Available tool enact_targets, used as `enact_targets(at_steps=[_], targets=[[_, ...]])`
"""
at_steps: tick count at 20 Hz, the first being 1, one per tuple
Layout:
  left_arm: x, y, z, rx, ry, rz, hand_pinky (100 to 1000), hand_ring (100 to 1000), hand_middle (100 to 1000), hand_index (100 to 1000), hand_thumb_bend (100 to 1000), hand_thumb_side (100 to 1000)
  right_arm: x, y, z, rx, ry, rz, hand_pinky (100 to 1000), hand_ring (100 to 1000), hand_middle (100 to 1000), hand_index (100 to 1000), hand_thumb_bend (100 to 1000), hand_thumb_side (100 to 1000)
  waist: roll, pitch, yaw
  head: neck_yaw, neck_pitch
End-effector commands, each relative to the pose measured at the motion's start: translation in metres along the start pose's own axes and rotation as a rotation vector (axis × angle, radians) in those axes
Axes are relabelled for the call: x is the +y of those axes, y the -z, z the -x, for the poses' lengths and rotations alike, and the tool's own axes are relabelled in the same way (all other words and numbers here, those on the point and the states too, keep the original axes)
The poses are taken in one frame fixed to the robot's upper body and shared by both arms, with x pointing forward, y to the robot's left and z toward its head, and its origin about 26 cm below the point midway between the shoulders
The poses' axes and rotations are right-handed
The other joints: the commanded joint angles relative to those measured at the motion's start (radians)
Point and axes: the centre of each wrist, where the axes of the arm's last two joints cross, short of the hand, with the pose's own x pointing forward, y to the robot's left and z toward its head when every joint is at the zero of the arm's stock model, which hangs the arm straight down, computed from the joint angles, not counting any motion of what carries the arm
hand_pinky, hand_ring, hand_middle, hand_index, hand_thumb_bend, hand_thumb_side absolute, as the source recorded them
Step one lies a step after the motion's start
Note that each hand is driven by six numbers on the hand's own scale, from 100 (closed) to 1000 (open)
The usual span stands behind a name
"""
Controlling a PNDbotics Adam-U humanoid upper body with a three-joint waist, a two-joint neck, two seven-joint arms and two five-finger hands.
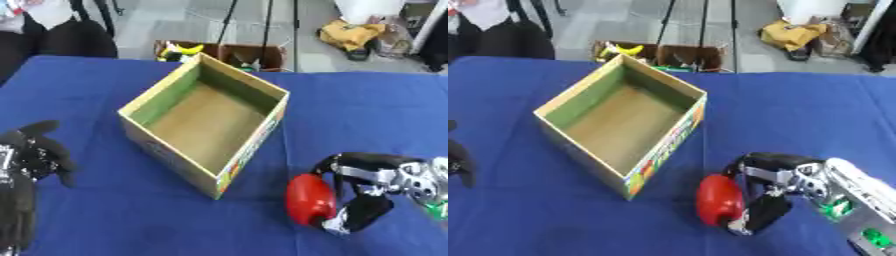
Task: Pick up objects on the table and place them in the box.
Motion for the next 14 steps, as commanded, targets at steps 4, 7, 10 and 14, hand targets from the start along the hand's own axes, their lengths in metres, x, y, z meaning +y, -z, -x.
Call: enact_targets(at_steps=[4,7,10,14], targets=[[0.0003,0.0037,-0.0075,-0.032,0.005,0.01,269,406,427,742,100,1000,-0.0066,-0.0037,0.0032,0.0,0.02,0.067,312,543,560,612,376,478,0.0,-0.016,0.0,-0.002,-0.01],[0.0003,0.0036,-0.0075,-0.032,0.005,0.01,270,406,427,742,100,1000,-0.0071,-0.0035,0.0031,-0.005,0.029,0.093,284,528,526,571,370,497,-0.001,-0.016,0.0,-0.002,-0.01],[0.0004,0.0037,-0.0075,-0.032,0.006,0.01,270,407,427,742,100,1000,-0.0077,-0.0039,0.003,-0.007,0.03,0.119,253,511,490,527,350,514,-0.001,-0.016,-0.001,-0.001,-0.01],[0.0004,0.0038,-0.0076,-0.032,0.006,0.012,270,407,428,743,100,1000,-0.0099,-0.0056,0.0028,-0.004,0.025,0.161,232,496,468,502,274,521,-0.001,-0.019,-0.002,-0.001,-0.011]])
